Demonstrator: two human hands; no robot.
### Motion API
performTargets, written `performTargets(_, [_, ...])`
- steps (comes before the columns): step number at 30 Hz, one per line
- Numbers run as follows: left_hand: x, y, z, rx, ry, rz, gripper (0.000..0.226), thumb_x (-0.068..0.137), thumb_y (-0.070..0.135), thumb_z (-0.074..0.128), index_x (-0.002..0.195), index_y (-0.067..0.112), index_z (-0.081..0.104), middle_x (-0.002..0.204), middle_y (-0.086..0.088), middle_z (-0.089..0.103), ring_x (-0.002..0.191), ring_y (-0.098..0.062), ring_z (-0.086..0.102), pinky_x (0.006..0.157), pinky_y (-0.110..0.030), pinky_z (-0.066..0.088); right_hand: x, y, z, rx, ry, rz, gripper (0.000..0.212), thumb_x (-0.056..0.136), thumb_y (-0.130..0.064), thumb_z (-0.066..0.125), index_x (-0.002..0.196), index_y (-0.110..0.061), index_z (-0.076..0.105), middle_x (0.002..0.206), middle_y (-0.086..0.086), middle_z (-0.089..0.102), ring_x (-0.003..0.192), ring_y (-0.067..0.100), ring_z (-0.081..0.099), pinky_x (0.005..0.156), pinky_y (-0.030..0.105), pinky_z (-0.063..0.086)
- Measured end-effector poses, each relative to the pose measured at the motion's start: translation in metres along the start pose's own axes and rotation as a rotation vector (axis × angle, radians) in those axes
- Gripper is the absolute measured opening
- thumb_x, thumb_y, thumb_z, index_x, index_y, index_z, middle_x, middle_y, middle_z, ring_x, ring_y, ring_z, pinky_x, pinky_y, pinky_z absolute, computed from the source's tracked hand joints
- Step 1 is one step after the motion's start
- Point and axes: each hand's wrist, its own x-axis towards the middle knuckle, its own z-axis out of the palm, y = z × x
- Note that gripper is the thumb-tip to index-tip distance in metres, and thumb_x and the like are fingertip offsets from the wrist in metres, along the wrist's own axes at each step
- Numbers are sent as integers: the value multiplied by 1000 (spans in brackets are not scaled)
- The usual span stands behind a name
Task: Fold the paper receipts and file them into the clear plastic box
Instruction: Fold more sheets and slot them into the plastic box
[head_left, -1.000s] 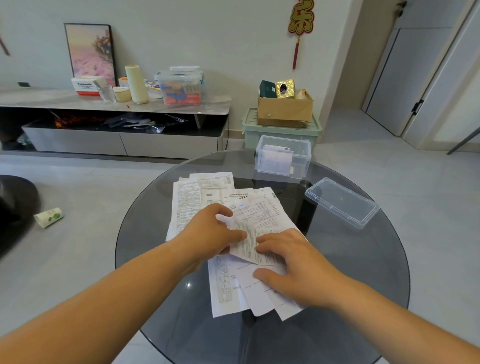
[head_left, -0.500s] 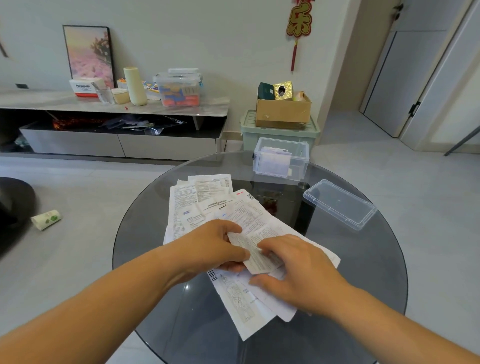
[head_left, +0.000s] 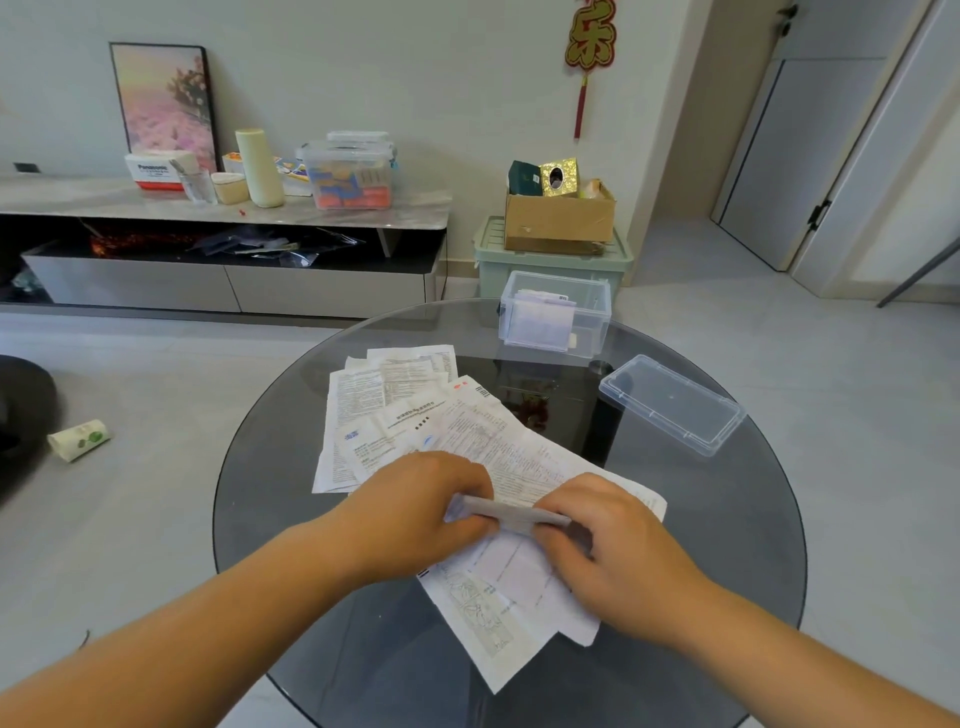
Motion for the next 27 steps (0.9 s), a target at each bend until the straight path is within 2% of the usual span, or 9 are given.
performTargets(4, [5,2,10,12,51,-14,20,92,51,61,92,31,64,87,12,66,80,-7,59,73,-30,53,1,2,-3,19,7,81,2,95,-39,60,94,-38,62,90,-18,57,92,3,50,76,20,41])
performTargets(7, [11,7,18,63,85,-16,26,88,57,64,94,31,61,86,10,62,81,-8,56,72,-30,47,6,0,-5,13,61,141,11,90,-47,64,96,-39,58,87,-20,57,90,2,50,83,26,42])
performTargets(10, [18,11,23,116,118,-78,34,83,64,65,98,36,54,85,16,52,88,-9,48,79,-30,38,13,0,-6,-24,65,239,24,89,-54,64,106,-39,55,86,-25,51,90,-2,45,95,30,39])
performTargets(13, [25,8,26,112,135,-175,49,75,71,67,107,40,47,96,18,52,100,-11,43,92,-33,34,20,3,-4,-100,53,289,42,85,-64,62,117,-41,48,89,-25,50,95,5,46,101,36,34])
performTargets(15, [27,6,27,99,132,-228,61,72,74,68,117,42,43,106,18,49,109,-12,38,100,-36,32,21,4,-2,-142,35,323,57,83,-71,58,130,-41,41,98,-24,48,102,7,43,101,37,32])
performTargets(17, [28,4,27,105,111,-242,68,72,75,67,126,45,39,117,16,45,117,-13,34,106,-38,29,22,4,1,-212,20,318,64,83,-75,52,137,-43,36,108,-19,47,107,10,39,101,37,29])
performTargets(21, [27,3,26,112,56,-238,65,77,75,62,133,50,39,127,13,40,125,-16,30,109,-40,23,23,5,1,-267,-28,317,64,85,-76,47,141,-47,34,110,-15,42,108,11,33,97,36,27])
performTargets(24, [28,3,25,112,18,-250,58,85,68,59,136,51,39,132,10,38,130,-18,29,110,-42,22,26,7,-3,-242,-66,331,64,85,-74,51,141,-49,34,110,-15,41,109,12,33,96,36,27])
performTargets(27, [30,3,23,97,-10,-263,55,89,61,60,138,53,37,136,9,38,132,-20,28,112,-44,21,27,10,-8,-199,-96,341,63,85,-70,57,140,-50,35,111,-15,42,113,13,35,101,38,28])
